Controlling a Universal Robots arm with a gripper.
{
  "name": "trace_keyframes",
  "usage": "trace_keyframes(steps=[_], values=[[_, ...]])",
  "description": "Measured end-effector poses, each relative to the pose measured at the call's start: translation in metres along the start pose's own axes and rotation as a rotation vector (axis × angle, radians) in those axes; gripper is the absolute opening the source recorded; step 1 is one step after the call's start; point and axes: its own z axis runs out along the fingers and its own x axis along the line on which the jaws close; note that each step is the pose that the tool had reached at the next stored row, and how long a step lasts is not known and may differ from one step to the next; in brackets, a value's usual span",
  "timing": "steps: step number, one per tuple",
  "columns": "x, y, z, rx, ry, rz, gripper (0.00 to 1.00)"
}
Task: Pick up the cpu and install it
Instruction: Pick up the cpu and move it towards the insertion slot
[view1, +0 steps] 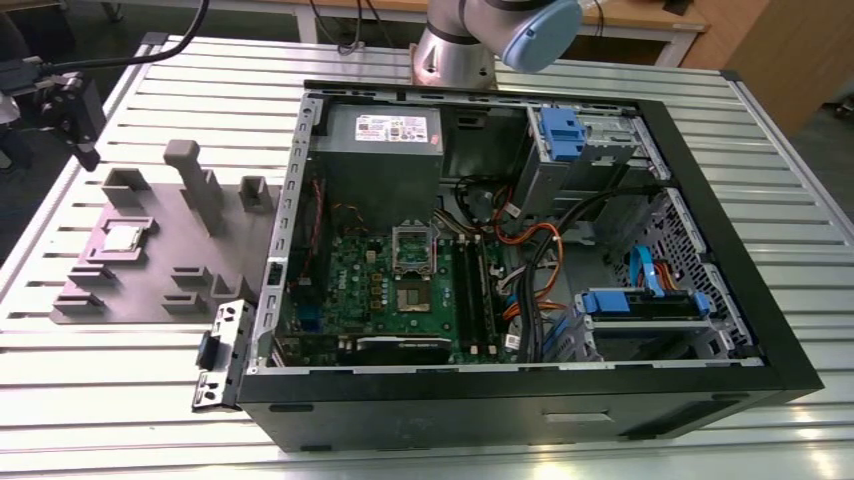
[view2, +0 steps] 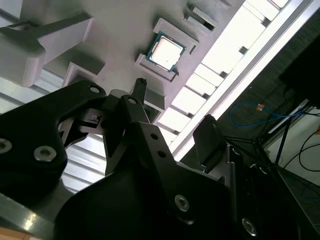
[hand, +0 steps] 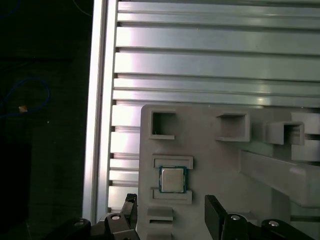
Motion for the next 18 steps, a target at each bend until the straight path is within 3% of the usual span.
trace_keyframes(steps=[14,18], values=[[0.0008,0.0000,0.0004,0.0000,0.0001,0.000,0.65],[0.0015,-0.0006,0.0056,0.0001,0.0001,-0.002,0.65]])
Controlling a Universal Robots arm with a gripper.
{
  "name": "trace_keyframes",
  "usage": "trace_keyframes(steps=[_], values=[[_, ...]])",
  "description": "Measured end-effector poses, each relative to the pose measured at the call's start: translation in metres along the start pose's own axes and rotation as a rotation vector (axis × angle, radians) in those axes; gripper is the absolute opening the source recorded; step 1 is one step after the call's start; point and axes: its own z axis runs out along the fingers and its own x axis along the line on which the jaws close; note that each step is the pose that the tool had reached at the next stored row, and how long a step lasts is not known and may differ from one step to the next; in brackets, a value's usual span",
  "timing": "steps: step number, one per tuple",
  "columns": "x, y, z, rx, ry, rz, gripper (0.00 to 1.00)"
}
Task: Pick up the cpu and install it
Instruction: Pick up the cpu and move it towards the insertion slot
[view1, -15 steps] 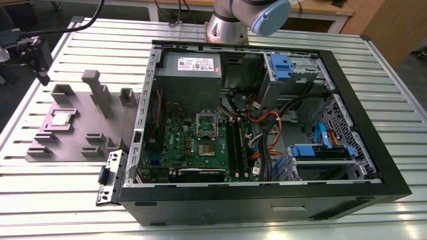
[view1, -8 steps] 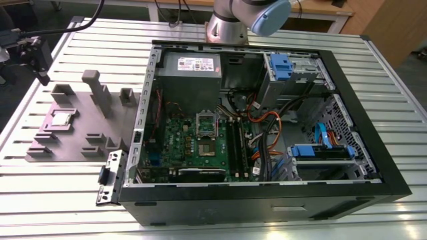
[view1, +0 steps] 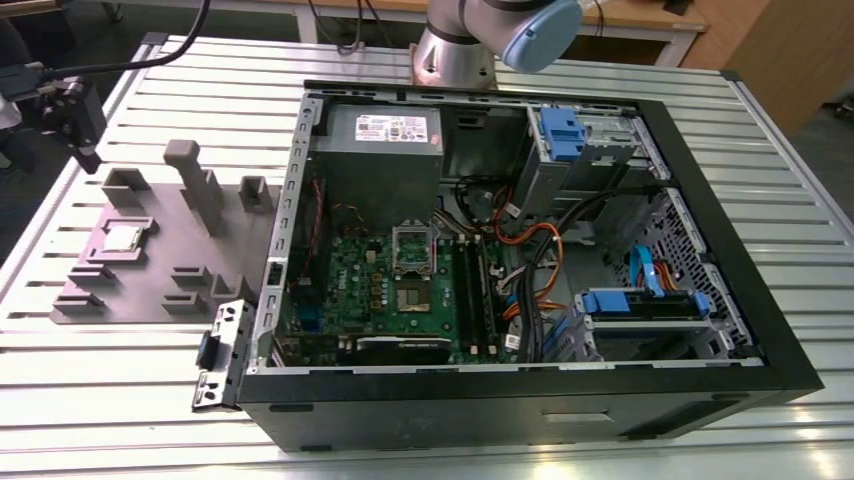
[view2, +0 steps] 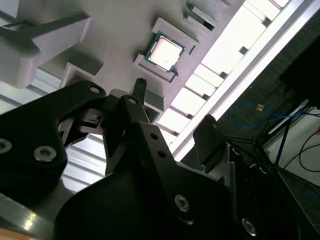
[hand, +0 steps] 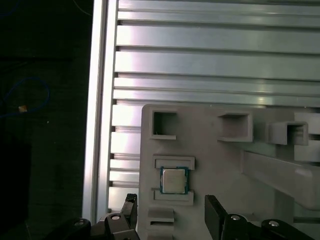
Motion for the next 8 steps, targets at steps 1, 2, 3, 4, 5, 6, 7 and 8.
trace_keyframes(steps=[1,2,3,4,5,6,7,8], values=[[0.0001,-0.0007,0.0018,0.0000,0.0001,-0.003,0.65],[0.0002,-0.0012,0.0034,0.0001,0.0002,-0.009,0.65],[0.0002,-0.0014,0.0049,0.0002,0.0006,-0.017,0.65],[0.0001,-0.0014,0.0066,0.0003,0.0012,-0.030,0.65],[0.0001,-0.0016,0.0081,0.0005,0.0018,-0.044,0.65],[0.0000,-0.0017,0.0098,0.0007,0.0026,-0.058,0.65],[0.0000,-0.0018,0.0117,0.0009,0.0030,-0.066,0.65],[-0.0001,-0.0019,0.0136,0.0009,0.0029,-0.067,0.65]])
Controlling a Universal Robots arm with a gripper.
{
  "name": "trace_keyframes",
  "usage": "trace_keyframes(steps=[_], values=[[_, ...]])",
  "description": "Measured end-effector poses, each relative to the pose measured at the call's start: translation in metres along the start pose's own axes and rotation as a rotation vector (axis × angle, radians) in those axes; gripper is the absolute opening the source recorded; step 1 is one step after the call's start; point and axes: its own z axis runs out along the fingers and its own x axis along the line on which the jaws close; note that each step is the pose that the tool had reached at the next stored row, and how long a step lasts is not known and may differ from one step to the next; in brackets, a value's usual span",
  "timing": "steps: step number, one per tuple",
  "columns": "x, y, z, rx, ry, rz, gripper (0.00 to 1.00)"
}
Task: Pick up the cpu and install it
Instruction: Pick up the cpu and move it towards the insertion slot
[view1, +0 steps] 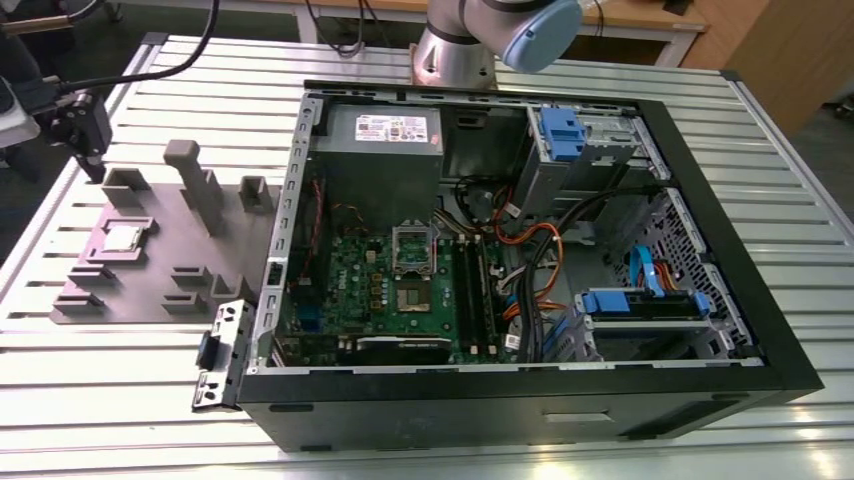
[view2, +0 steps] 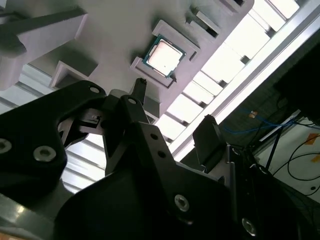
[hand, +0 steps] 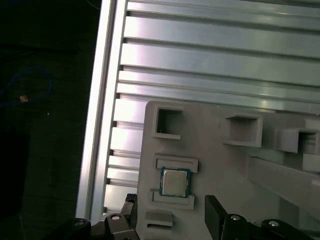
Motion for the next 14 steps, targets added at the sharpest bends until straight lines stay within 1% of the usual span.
trace_keyframes(steps=[10,12,14], values=[[-0.0003,-0.0008,0.0180,0.0000,-0.0001,0.000,0.65],[-0.0003,-0.0009,0.0202,0.0000,0.0000,0.000,0.65],[-0.0003,-0.0010,0.0203,0.0002,0.0003,0.000,0.65]])
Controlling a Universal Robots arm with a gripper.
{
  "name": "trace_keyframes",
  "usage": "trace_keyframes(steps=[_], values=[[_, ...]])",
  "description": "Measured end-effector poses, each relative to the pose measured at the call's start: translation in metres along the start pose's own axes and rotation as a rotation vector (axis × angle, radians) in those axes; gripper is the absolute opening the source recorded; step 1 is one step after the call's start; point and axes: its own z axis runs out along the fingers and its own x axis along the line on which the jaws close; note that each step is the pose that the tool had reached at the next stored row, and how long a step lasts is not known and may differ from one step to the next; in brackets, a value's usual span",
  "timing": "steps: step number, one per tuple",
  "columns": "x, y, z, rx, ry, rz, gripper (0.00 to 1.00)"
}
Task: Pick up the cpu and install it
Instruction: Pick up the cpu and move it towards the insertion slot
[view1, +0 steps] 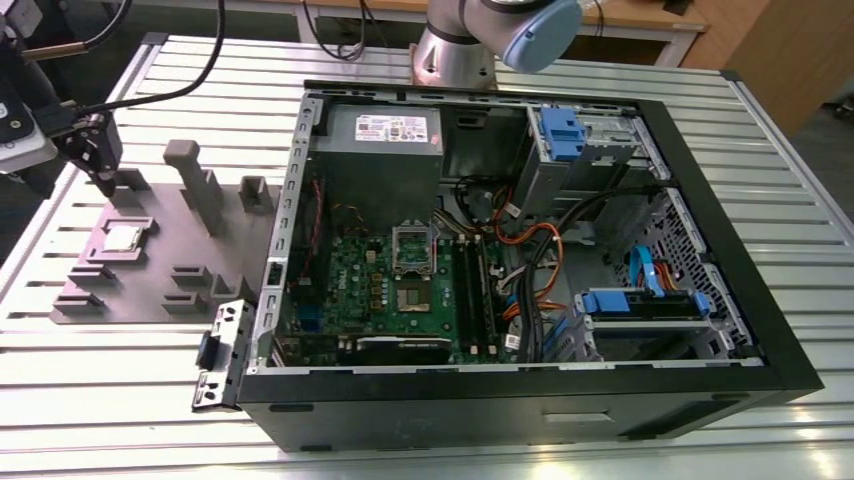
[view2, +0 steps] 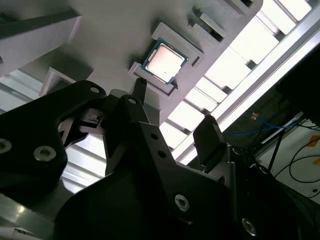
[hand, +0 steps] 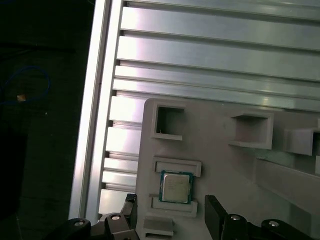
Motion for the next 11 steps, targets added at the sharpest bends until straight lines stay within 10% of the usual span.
trace_keyframes(steps=[11], values=[[0.0000,0.0000,0.0006,-0.0001,-0.0002,0.000,0.65]])
